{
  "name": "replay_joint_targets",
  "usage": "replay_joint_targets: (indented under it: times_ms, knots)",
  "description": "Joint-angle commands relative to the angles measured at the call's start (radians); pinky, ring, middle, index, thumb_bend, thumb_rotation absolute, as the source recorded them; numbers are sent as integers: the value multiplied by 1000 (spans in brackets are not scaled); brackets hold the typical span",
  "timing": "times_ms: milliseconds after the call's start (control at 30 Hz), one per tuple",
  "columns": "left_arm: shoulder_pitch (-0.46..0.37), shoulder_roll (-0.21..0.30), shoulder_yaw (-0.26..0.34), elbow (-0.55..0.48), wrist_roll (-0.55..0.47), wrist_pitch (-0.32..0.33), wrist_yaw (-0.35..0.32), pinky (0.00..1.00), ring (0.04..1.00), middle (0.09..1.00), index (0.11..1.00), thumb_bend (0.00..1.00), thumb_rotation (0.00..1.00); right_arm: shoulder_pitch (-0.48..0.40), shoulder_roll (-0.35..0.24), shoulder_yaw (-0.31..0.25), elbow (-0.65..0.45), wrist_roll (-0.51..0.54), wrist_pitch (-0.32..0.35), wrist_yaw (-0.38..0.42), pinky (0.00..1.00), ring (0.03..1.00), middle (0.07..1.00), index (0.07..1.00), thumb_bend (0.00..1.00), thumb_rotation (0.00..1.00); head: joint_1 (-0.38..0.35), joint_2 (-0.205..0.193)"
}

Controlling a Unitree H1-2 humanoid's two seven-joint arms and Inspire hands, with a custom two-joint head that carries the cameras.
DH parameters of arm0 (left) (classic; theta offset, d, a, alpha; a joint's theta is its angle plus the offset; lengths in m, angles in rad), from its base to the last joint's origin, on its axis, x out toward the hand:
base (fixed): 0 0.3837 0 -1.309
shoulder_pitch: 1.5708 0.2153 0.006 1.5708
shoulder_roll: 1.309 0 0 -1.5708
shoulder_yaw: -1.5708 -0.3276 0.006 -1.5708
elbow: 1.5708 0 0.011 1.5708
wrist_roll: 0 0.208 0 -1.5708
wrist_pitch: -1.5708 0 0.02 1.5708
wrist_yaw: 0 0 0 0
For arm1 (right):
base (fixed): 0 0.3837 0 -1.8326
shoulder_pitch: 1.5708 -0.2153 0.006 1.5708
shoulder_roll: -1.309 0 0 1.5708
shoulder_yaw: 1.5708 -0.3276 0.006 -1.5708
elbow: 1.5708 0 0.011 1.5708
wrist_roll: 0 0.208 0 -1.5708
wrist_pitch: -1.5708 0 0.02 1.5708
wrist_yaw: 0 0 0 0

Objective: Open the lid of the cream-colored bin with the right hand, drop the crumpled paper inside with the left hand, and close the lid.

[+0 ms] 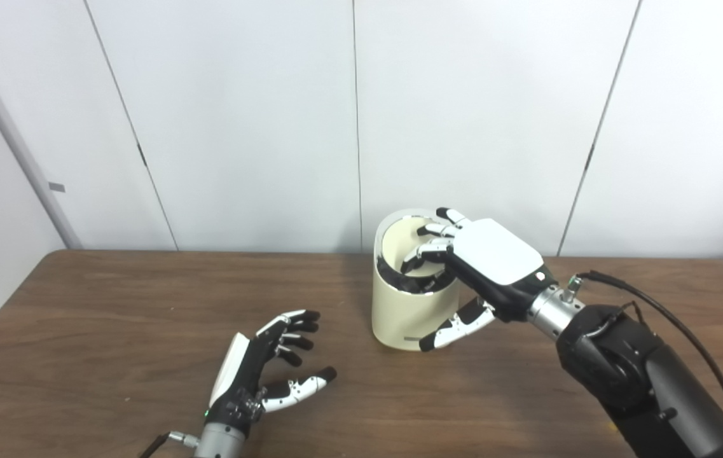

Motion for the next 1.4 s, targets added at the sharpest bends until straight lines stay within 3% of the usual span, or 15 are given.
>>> replay_joint_targets:
  times_ms: [0,333,667,833,900,1067,1367]
  knots:
    - [-16,9,6,-34,-4,-11,3,549,663,744,772,677,134,1,-18,16,-6,-13,8,58,988,874,671,676,762,512,1,-2]
    - [-22,8,7,-18,-12,-24,6,552,660,744,770,681,128,-6,-8,-36,-54,23,52,74,986,887,702,700,749,497,-3,-13]
    - [-22,9,3,-18,-4,-25,6,547,659,742,770,677,131,13,37,-170,-132,147,157,61,983,939,811,811,720,522,-5,-14]
    - [-20,8,3,-20,-9,-30,6,546,661,743,769,678,117,47,45,-219,-111,200,102,-20,775,880,842,844,743,499,-5,-12]
    - [-20,8,3,-22,-10,-28,5,546,660,742,768,678,114,81,53,-248,-97,244,73,-68,742,866,867,866,751,465,-5,-10]
    - [-19,11,5,-25,-9,-25,4,545,659,739,769,678,118,166,67,-308,-57,363,43,-114,769,904,945,936,754,395,-4,-10]
    - [-22,17,4,-18,-32,-52,-4,548,660,744,770,697,74,331,69,-342,-7,426,31,-169,752,887,953,952,807,380,-17,-14]
